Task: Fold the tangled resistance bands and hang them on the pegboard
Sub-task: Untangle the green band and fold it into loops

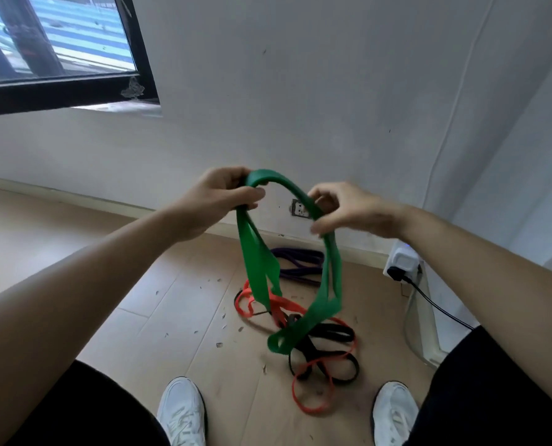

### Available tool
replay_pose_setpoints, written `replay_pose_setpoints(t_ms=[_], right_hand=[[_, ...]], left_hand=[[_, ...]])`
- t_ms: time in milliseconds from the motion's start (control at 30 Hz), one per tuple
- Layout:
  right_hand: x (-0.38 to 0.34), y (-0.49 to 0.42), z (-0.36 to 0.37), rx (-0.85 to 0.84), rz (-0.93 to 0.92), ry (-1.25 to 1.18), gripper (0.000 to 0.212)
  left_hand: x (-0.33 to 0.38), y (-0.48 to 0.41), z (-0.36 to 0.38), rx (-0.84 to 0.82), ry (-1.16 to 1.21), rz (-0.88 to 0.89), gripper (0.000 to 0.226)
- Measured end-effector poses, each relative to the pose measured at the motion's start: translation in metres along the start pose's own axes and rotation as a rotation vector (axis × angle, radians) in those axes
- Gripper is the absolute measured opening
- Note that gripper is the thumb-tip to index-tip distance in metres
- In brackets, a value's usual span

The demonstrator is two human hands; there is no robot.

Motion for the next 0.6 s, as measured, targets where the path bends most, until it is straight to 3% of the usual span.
replay_pose_setpoints(t_ms=[67, 133, 200, 300, 367, 467, 600], right_hand=[[-0.009, -0.002, 0.015, -0.008, -0.025, -0.056, 0.044], [-0.029, -0.003, 0.018, 0.096, -0.138, -0.227, 0.046], [-0.044, -0.005, 0.012, 0.21, -0.228, -0.333, 0.032], [-0.046, -0.004, 0.003, 0.304, -0.252, -0.304, 0.016], [-0.043, -0.002, 0.003, 0.284, -0.248, -0.351, 0.014], [-0.041, 0.001, 0.0, 0.261, -0.259, -0.452, 0.016], [-0.03, 0.005, -0.019, 0.351, -0.214, -0.593, 0.013]], left_hand=[[0.016, 0.001, -0.003, 0.016, 0.057, 0.079, 0.016], [0.028, 0.001, -0.004, 0.038, 0.095, 0.131, 0.018], [0.029, 0.002, -0.007, 0.06, 0.1, 0.134, 0.024], [0.012, 0.004, -0.007, -0.023, -0.064, 0.064, 0.041], [-0.002, 0.007, 0.003, -0.115, -0.2, 0.018, 0.033], [-0.018, 0.009, 0.017, -0.149, -0.223, -0.024, 0.017], [-0.029, 0.008, 0.017, -0.146, -0.213, -0.056, 0.018]])
Point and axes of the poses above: each hand's wrist, its own y-axis away from the middle knuckle, its own z-axis out of the palm, x = y × z, the point moved 5 cm from there along -y, towards the middle knuckle, and after that the axes turned 1 degree about y, right-handed, at the moved point
